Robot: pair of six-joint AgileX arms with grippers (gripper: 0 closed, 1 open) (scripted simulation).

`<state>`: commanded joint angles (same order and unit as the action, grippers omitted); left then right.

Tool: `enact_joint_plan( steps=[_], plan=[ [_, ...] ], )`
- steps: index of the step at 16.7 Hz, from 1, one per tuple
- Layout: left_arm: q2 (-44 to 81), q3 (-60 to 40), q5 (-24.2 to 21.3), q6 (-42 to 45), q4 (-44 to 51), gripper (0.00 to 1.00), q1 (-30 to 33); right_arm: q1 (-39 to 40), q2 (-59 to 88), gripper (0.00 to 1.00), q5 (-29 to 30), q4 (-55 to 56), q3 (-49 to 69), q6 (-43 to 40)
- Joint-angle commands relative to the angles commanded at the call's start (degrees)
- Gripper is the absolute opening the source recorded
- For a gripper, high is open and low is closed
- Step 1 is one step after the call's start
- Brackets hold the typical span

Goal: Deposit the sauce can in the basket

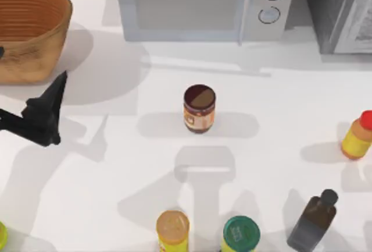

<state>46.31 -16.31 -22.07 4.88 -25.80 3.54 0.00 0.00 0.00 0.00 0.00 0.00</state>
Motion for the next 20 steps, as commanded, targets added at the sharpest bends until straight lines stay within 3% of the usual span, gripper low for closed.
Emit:
enact_joint_plan(
  steps=[20],
  plan=[
    [71.3,-28.5,-36.4,-2.5,-43.7,1.00,6.5,0.0,0.0,1.00,0.0,0.0,0.0,0.0]
  ],
)
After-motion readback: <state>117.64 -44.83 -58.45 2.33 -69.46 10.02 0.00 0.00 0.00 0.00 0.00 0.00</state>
